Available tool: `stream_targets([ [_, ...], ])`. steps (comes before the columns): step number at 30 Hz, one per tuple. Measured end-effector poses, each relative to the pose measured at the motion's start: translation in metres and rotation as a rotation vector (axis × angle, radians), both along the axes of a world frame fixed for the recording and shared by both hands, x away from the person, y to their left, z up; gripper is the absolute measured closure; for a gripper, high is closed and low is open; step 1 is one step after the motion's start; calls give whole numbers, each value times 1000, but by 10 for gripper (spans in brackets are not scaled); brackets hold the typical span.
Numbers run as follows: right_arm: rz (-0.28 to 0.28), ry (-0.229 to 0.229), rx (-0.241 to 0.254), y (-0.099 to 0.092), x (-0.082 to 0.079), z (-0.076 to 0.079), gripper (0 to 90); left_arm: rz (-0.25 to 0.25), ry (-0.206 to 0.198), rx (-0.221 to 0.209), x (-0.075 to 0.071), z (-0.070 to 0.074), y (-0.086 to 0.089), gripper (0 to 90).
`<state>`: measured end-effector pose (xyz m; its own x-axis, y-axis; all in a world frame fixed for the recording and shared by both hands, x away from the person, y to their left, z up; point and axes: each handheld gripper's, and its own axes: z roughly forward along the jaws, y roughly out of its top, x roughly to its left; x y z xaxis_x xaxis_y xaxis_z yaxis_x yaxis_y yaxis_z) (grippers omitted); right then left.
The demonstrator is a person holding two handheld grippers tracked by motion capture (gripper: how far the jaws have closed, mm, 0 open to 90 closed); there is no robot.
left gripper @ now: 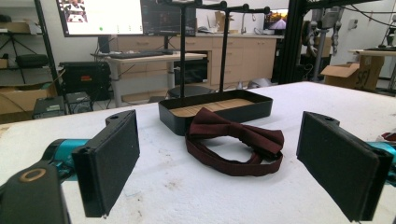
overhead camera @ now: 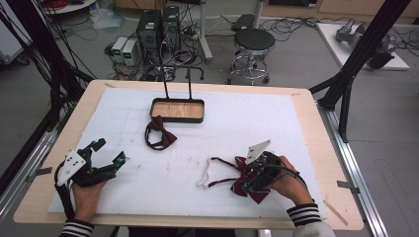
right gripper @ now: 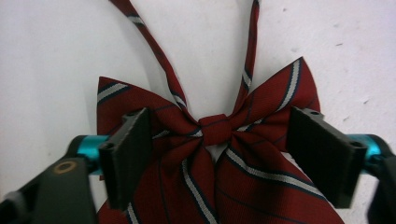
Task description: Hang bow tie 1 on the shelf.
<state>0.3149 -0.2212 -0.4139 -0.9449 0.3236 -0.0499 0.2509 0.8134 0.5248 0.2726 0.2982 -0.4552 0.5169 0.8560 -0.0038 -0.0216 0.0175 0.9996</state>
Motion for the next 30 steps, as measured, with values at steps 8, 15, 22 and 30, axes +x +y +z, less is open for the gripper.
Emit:
stream_targets([
  [8,27,11,-55,5,1,0,323,-1,1,0,0,0,0,136],
  [15,50,38,-96,10,3,4,398,0,1,-1,0,0,0,136],
  [22,68,64,-146,17,9,6,416,0,1,-1,0,0,0,135],
  [30,66,92,-164,18,13,0,474,-1,0,0,0,0,0,136],
])
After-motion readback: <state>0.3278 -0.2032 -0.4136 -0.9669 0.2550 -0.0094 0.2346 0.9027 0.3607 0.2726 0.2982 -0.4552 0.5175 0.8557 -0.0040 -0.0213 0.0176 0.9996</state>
